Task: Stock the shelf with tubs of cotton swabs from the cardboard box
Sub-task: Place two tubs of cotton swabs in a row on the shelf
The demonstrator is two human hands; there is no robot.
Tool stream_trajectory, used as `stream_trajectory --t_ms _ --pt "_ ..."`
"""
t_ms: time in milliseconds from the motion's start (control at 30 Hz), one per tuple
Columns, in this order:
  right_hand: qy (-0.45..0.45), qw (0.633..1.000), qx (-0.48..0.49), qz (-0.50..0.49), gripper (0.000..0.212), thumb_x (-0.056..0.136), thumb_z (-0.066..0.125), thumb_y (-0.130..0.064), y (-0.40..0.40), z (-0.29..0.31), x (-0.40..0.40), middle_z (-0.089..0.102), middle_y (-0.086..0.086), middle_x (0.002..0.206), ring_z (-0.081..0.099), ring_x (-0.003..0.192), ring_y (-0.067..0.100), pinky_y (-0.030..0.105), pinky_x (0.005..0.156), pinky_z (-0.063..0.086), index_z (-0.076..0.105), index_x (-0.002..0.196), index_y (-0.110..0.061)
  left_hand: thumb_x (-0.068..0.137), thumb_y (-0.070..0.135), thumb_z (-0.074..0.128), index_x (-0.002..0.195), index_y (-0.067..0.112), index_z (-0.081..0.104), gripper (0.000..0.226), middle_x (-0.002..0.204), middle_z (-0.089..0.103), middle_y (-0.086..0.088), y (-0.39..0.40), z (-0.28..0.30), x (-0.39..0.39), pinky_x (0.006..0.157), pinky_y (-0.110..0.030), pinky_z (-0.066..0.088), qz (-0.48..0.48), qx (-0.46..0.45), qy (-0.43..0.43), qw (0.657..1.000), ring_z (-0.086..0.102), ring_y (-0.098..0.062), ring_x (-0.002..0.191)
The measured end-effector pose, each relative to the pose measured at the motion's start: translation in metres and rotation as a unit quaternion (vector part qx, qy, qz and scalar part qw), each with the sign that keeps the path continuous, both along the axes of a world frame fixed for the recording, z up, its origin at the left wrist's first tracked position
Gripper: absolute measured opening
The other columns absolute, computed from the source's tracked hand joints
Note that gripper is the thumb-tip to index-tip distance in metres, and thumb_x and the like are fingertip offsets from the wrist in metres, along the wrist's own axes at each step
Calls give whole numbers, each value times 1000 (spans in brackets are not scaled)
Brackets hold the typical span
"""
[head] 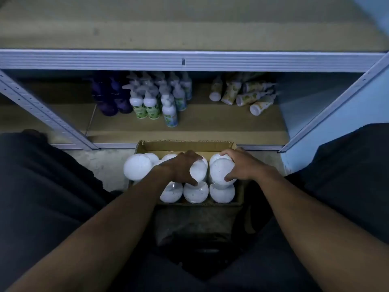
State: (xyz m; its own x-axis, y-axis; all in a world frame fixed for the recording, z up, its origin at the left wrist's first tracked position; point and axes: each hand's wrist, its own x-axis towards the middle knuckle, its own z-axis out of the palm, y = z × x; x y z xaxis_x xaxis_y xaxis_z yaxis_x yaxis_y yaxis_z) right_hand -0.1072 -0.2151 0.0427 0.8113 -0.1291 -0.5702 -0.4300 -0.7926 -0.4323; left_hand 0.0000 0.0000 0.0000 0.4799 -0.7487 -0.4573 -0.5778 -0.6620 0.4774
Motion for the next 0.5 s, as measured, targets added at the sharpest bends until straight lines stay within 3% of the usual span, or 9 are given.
stream_trajectory --t_ms 67,167,233,500 --pt "-4 1000 -9 -1 89 65 89 -29 3 -1 -3 36 2 138 45 124 25 39 96 48 42 140 -41 57 56 78 120 34 49 73 120 54 9 -1 -2 -6 89 -39 49 -24 8 -39 999 58 -23 114" --pt "7 1000 -19 3 93 65 89 -33 11 -10 -8 30 1 143 38 131 28 43 102 45 38 143 -44 68 58 75 148 27 31 97 152 32 1 -2 -7 -11 105 -44 39 -28 42 -99 994 37 -28 135" --pt "12 999 -29 12 93 66 88 -36 16 -15 -9 25 -1 144 34 133 29 44 102 45 35 142 -47 73 56 74 153 21 24 101 158 22 -2 -2 -9 -11 110 -45 34 -24 61 -115 991 28 -30 139" --pt "11 997 -69 13 96 67 87 -37 22 -26 -8 19 -5 149 29 137 30 45 98 47 31 144 -48 67 52 79 148 18 29 102 145 36 -5 -8 -25 -7 103 -45 42 -43 57 -101 992 42 -28 128"
